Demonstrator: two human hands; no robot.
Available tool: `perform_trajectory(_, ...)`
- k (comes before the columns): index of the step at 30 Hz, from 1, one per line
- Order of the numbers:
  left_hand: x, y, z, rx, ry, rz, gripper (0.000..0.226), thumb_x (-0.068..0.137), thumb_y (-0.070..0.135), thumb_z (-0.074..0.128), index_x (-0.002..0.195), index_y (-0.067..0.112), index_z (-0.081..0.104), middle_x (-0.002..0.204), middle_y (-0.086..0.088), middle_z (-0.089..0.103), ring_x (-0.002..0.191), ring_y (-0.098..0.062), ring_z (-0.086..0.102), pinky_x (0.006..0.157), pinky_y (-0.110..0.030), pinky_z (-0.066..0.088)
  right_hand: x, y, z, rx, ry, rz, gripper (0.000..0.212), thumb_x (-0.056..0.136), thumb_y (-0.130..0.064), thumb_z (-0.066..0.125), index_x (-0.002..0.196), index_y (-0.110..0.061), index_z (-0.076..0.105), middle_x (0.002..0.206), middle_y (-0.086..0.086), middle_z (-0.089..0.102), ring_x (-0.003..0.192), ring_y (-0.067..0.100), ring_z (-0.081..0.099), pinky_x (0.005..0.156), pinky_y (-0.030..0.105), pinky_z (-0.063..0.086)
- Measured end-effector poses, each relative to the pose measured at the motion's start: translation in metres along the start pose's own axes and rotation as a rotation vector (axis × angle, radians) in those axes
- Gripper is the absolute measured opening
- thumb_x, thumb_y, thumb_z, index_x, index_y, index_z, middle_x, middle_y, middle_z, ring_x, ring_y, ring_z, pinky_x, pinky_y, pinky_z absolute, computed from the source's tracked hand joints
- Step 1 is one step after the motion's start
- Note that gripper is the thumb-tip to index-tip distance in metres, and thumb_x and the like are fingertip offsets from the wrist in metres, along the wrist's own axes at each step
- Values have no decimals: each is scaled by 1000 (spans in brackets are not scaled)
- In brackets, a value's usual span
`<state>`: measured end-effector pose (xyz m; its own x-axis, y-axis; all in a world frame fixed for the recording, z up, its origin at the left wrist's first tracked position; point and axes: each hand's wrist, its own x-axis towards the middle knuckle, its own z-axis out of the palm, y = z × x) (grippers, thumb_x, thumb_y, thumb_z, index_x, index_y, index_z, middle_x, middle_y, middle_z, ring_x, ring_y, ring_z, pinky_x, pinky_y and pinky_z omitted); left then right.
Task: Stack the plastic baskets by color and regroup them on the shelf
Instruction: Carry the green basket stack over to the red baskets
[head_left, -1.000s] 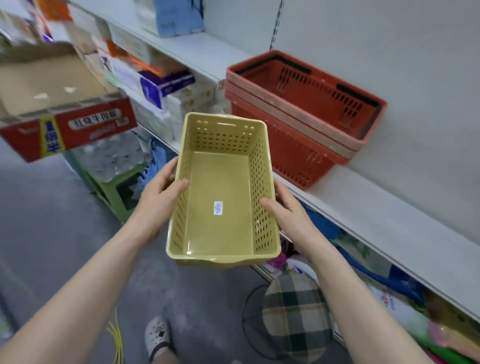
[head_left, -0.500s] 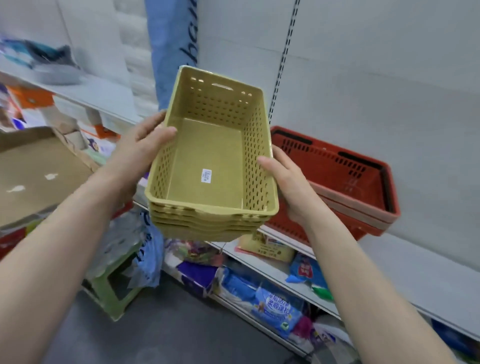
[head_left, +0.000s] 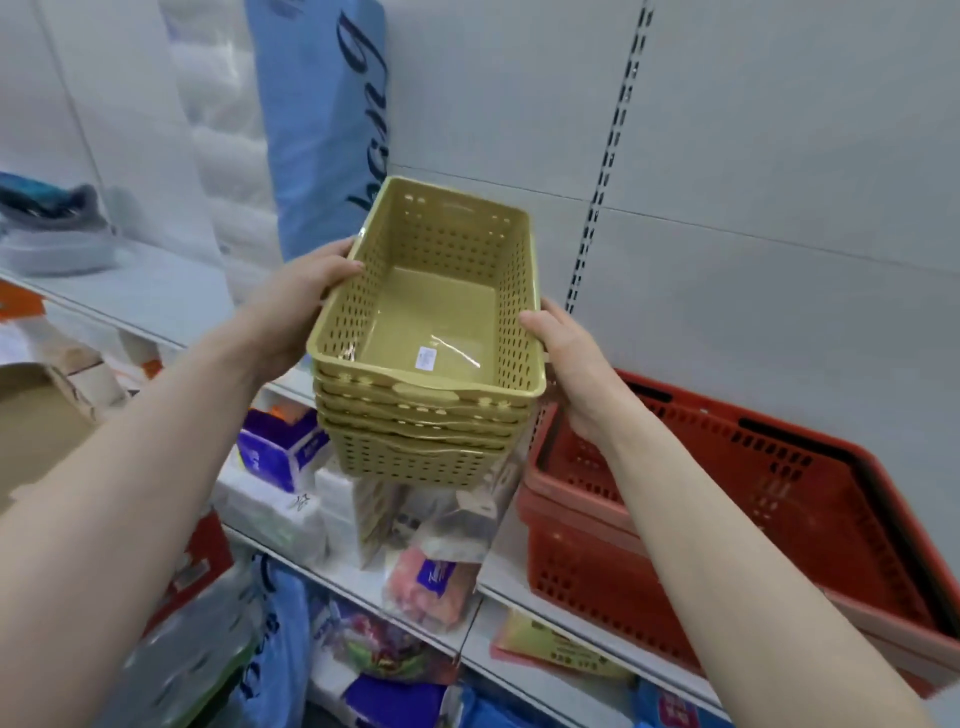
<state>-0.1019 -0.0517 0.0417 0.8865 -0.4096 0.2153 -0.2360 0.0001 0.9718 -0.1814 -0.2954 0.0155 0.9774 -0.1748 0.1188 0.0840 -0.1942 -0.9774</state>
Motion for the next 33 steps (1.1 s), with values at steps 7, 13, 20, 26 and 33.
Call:
perform_trajectory(7, 72, -50, -11, -128, -79, -145, 38, 100, 28, 37, 129, 34, 60, 126, -5, 66, 116, -26, 62, 95, -45, 49, 55, 11, 11, -45, 87, 85, 43, 99, -33, 44, 142, -34, 46, 129, -16, 56, 124, 13, 52, 103, 35, 41)
perform_trajectory(13, 103, -52, -20, -34, -191, -189, 44, 100, 45, 39, 120, 18, 66, 107, -11, 69, 99, -24, 64, 97, -45, 44, 82, 14, 19, -2, 229, 242, 50, 81, -51, 47, 127, -40, 58, 133, -2, 63, 125, 29, 56, 104, 57, 45)
perform_trajectory(20, 88, -56, -31, 852, -60, 372, 57, 86, 68, 45, 131, 34, 58, 146, 13, 45, 140, -13, 34, 113, -45, 33, 112, 15, 39, 19, 286, 273, 39, 98, -44, 39, 132, -33, 54, 119, -3, 66, 108, 26, 62, 91, 46, 53)
perform_trajectory(26, 95, -75, -47, 1065, 19, 676, 67, 83, 75, 36, 98, 19, 70, 94, 4, 68, 95, -20, 51, 88, -35, 38, 127, 8, 63, 12, 262, 285, 36, 102, -38, 33, 134, -32, 48, 113, -2, 63, 101, 22, 61, 84, 42, 54)
perform_trajectory(33, 98, -79, -49, 1101, 37, 728, 68, 86, 74, 30, 94, 17, 66, 86, 2, 63, 87, -21, 47, 83, -33, 36, 126, 11, 64, -50, 266, 279, 44, 102, -43, 33, 142, -29, 44, 116, -1, 61, 99, 23, 62, 75, 36, 55)
